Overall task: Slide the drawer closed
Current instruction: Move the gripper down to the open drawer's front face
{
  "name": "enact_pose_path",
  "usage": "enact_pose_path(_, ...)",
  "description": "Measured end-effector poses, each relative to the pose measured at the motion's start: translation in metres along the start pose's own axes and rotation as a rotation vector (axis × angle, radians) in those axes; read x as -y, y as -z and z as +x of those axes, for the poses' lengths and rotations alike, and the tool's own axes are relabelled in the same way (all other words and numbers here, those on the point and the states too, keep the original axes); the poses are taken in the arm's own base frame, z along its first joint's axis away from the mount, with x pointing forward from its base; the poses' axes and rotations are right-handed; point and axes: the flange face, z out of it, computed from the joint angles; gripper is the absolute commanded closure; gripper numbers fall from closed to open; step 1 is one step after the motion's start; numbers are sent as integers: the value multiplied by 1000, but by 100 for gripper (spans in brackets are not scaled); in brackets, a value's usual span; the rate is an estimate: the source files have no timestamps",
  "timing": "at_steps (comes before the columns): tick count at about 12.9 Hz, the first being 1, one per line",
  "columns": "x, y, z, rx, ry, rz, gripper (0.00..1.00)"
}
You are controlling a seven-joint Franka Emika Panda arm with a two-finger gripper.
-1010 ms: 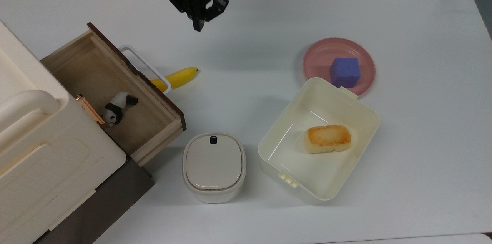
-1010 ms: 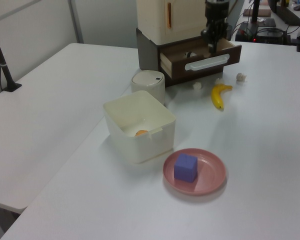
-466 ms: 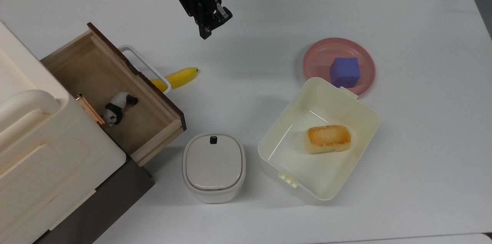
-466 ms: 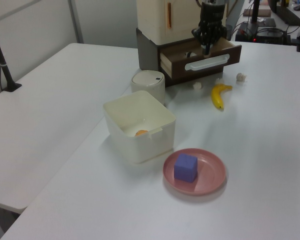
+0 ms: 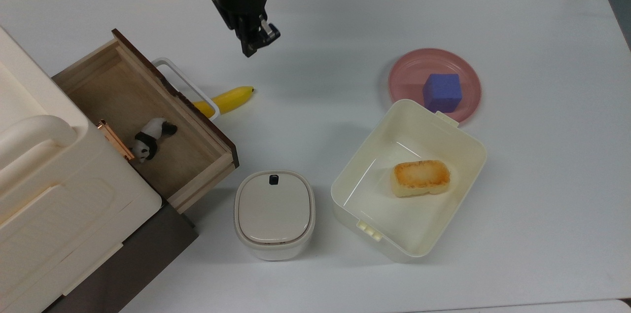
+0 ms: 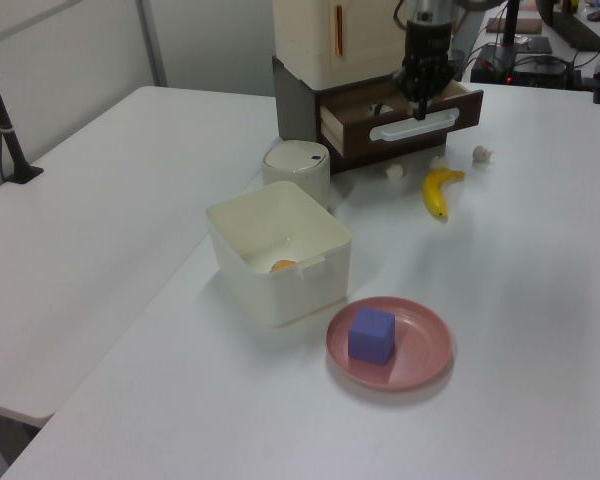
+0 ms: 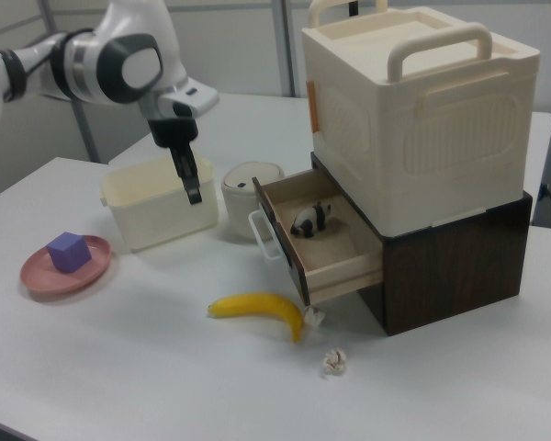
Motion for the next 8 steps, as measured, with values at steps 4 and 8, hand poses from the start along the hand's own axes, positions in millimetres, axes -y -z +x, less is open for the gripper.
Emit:
enact_pose_path(4, -1, -54, 6, 16, 7, -70, 100)
enact_pose_path(8, -4, -95, 25, -15, -4, -99, 100)
